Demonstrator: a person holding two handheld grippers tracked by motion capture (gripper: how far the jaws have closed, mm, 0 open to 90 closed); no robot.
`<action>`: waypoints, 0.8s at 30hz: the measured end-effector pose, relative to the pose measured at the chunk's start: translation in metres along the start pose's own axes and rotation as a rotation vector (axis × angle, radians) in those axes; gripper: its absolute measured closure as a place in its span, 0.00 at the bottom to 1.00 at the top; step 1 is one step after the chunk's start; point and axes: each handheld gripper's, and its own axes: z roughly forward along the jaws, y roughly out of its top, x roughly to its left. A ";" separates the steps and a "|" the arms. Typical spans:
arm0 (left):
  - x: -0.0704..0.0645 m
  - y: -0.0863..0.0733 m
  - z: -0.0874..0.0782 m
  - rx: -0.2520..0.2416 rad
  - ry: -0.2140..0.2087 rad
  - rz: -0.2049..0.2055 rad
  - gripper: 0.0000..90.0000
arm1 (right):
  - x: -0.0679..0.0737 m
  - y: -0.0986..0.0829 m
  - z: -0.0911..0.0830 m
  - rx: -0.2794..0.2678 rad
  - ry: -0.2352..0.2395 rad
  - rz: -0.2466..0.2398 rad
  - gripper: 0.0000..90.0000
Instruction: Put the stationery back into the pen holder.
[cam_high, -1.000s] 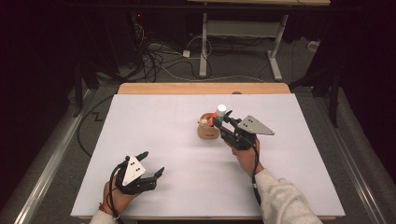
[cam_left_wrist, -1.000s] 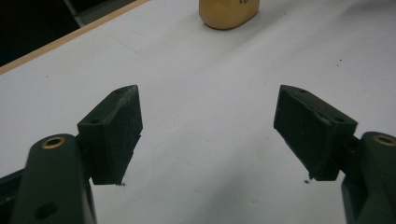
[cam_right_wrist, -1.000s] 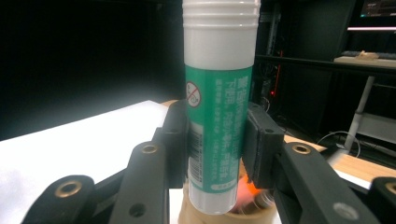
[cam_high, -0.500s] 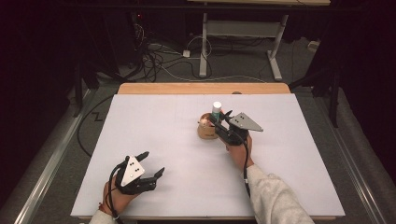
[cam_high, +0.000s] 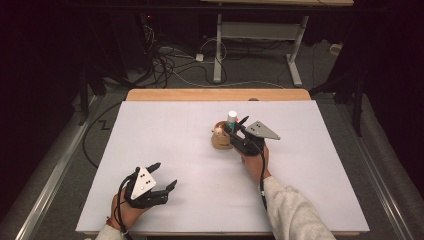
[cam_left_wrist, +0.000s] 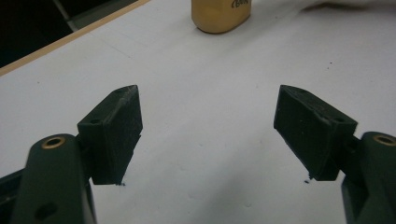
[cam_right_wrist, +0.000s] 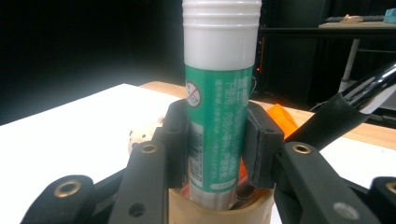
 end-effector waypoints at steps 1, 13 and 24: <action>0.001 0.000 0.000 -0.007 0.004 0.010 0.26 | 0.000 0.000 0.000 0.000 -0.001 -0.001 0.73; 0.000 0.000 0.001 0.001 0.003 0.017 0.26 | 0.003 -0.002 0.004 0.075 -0.024 -0.043 0.72; -0.001 0.001 0.002 0.005 0.000 0.021 0.26 | 0.003 0.001 0.002 0.079 -0.054 -0.066 0.66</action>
